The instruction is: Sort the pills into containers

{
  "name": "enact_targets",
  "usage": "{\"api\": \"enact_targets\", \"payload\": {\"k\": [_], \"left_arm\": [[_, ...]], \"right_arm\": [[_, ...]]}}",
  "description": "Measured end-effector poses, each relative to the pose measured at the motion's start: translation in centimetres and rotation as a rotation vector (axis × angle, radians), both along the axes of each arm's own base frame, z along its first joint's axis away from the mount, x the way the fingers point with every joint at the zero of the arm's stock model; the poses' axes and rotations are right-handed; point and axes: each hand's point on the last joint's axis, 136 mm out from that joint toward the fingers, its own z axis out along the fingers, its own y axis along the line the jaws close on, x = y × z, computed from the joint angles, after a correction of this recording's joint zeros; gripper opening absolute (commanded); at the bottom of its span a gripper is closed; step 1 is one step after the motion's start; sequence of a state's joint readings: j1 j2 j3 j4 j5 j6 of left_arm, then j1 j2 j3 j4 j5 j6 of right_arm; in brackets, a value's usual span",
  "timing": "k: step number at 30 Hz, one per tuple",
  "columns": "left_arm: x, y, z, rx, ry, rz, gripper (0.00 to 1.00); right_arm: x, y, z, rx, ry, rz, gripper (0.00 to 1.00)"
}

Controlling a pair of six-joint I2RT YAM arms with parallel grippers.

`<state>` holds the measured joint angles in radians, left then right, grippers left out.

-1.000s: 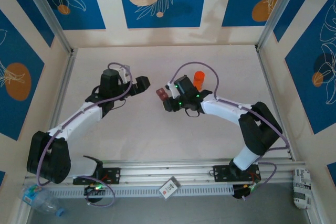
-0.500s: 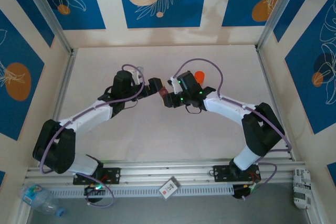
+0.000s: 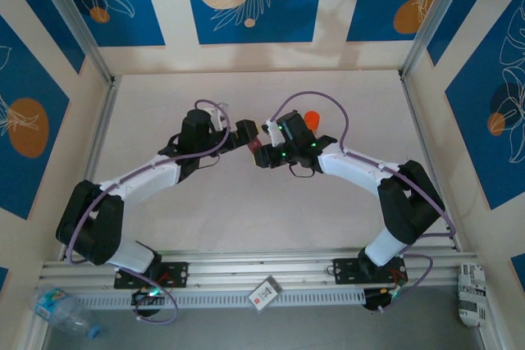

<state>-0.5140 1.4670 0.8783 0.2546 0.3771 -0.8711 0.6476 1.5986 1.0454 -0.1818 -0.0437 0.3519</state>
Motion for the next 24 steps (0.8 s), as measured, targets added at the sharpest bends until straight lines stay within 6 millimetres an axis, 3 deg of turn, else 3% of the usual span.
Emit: {"api": "enact_targets", "payload": {"k": [24], "left_arm": [[0.12, -0.86, 0.35, -0.011, 0.006, -0.005, 1.0]], "right_arm": [[0.26, 0.25, 0.5, 0.029, -0.002, -0.008, 0.3]]}}
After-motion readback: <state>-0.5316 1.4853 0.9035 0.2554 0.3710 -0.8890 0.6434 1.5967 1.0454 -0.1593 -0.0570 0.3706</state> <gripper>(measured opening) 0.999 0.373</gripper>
